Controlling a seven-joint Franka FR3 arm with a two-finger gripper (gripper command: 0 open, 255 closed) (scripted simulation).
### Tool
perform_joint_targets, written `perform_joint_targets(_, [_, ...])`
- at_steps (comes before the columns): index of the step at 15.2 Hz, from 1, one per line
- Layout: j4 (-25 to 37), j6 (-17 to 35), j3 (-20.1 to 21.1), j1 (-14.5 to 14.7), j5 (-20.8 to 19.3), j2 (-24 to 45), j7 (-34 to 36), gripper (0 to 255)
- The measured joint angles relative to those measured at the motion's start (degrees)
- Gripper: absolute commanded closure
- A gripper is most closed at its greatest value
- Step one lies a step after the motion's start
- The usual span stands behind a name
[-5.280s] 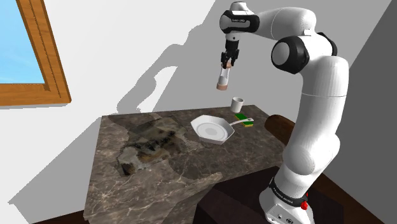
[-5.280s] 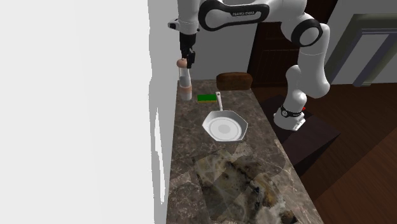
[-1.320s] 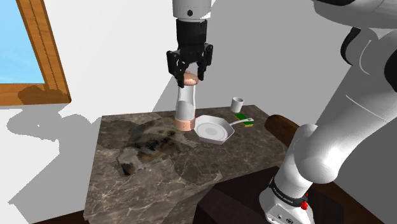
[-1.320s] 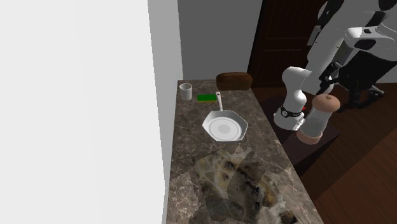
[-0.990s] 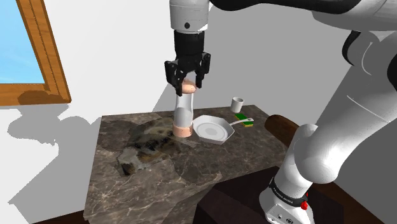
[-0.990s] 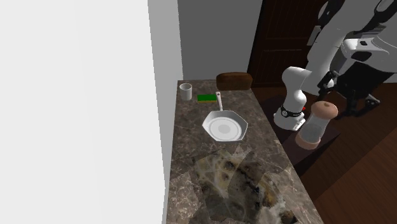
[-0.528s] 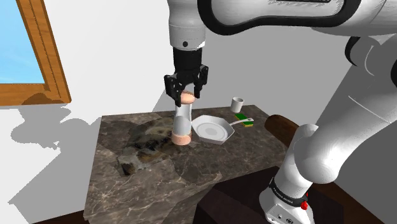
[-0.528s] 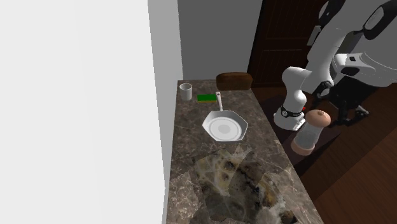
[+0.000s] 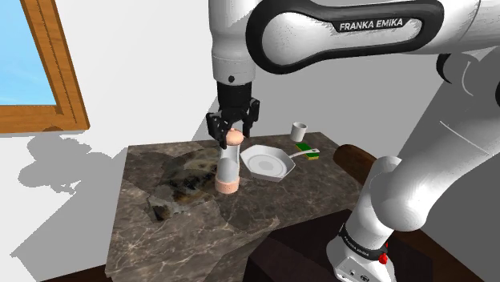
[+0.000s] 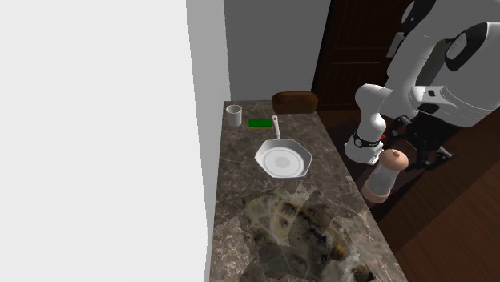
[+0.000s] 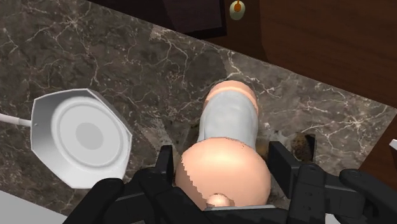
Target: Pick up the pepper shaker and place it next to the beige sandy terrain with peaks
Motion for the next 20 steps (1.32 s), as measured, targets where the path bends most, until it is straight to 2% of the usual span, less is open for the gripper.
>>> perform_joint_targets(20, [-13.28, 15.38, 1.25, 0.26, -0.61, 2.41, 2.59, 255])
